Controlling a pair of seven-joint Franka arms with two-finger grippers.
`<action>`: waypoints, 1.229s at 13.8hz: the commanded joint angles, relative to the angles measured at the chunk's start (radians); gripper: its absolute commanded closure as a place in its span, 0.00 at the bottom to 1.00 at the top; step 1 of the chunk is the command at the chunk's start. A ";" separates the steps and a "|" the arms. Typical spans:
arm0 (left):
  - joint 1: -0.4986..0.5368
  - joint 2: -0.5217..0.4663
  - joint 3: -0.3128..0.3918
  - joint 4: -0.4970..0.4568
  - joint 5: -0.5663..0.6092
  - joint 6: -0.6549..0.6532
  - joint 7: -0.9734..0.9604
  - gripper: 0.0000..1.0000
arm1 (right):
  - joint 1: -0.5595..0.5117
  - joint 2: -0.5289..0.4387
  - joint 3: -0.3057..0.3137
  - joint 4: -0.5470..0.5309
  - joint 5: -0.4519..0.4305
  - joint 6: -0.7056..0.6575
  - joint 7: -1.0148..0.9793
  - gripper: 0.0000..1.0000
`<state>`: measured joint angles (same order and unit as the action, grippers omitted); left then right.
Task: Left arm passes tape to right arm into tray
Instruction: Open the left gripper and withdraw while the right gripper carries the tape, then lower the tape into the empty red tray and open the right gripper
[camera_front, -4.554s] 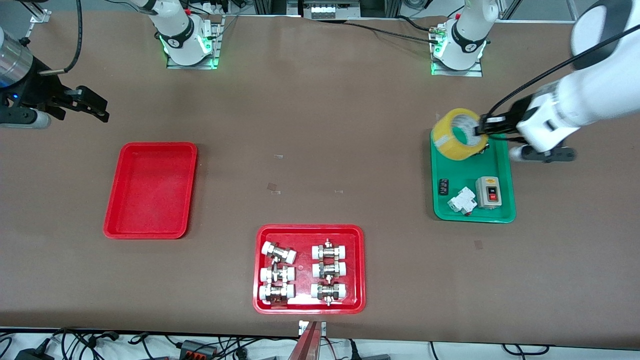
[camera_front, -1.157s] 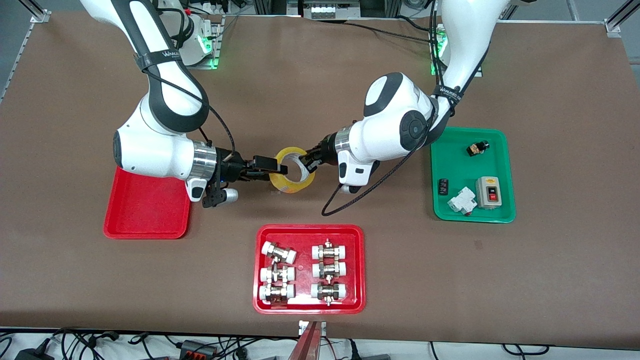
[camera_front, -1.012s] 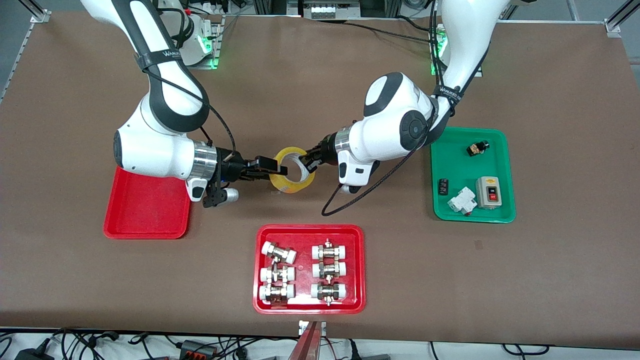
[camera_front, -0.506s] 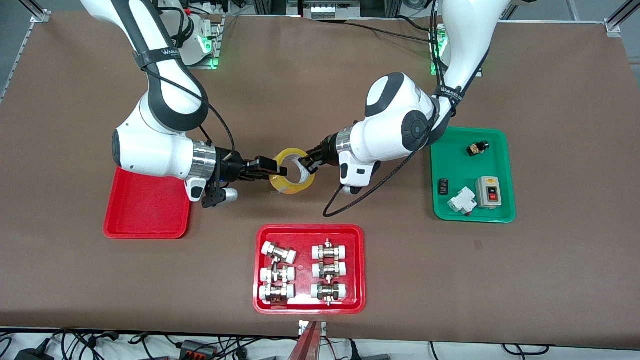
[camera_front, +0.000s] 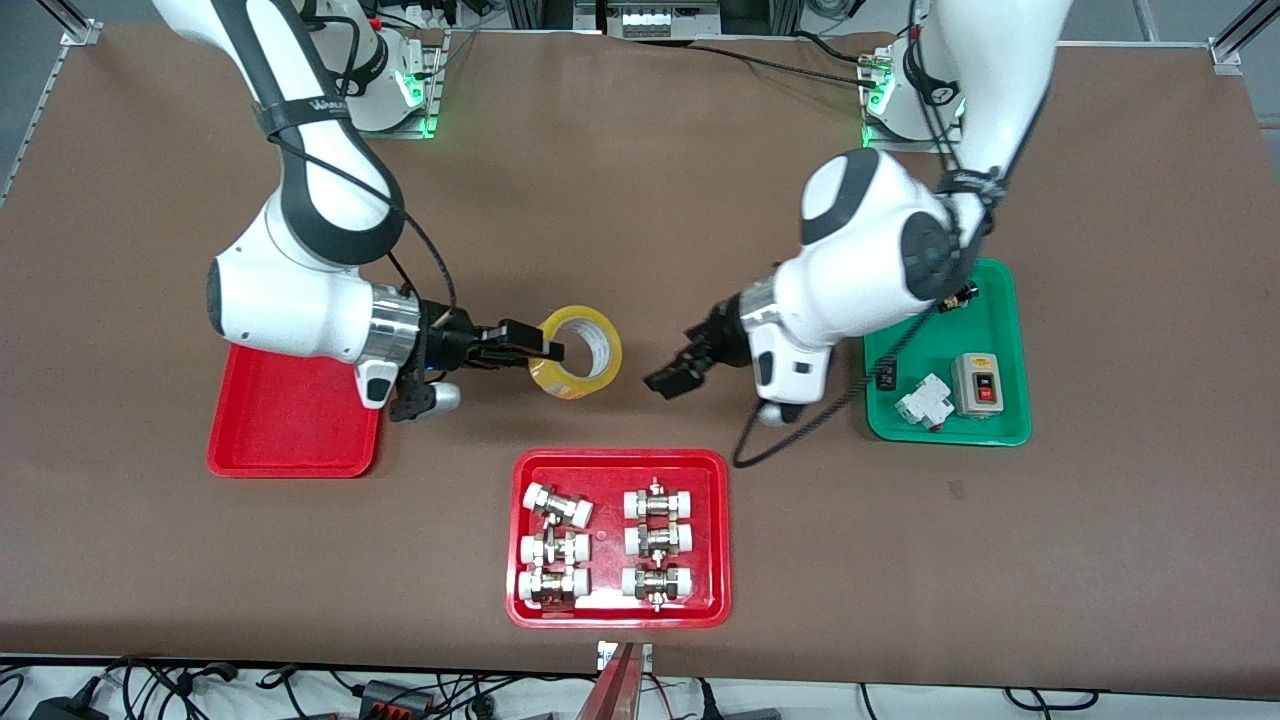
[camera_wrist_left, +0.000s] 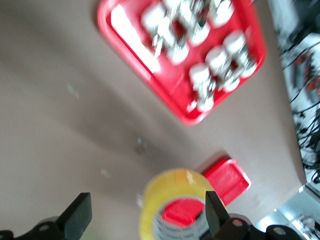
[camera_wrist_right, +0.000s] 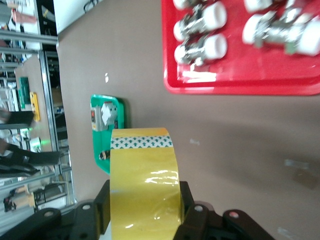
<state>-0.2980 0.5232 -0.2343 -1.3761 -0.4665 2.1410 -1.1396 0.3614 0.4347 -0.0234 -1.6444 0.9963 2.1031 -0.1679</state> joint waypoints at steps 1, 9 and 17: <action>0.045 -0.058 -0.007 -0.012 0.041 -0.087 0.035 0.00 | -0.119 -0.014 0.007 0.006 -0.034 -0.105 -0.031 1.00; 0.195 -0.175 0.000 -0.012 0.276 -0.550 0.480 0.00 | -0.525 0.120 0.007 -0.028 -0.263 -0.397 -0.632 1.00; 0.195 -0.414 -0.017 -0.294 0.554 -0.600 0.659 0.00 | -0.624 0.237 0.007 -0.028 -0.341 -0.347 -0.907 0.93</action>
<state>-0.1051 0.2353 -0.2495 -1.4817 0.0615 1.4520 -0.5074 -0.2467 0.6540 -0.0389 -1.6812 0.6693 1.7394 -1.0347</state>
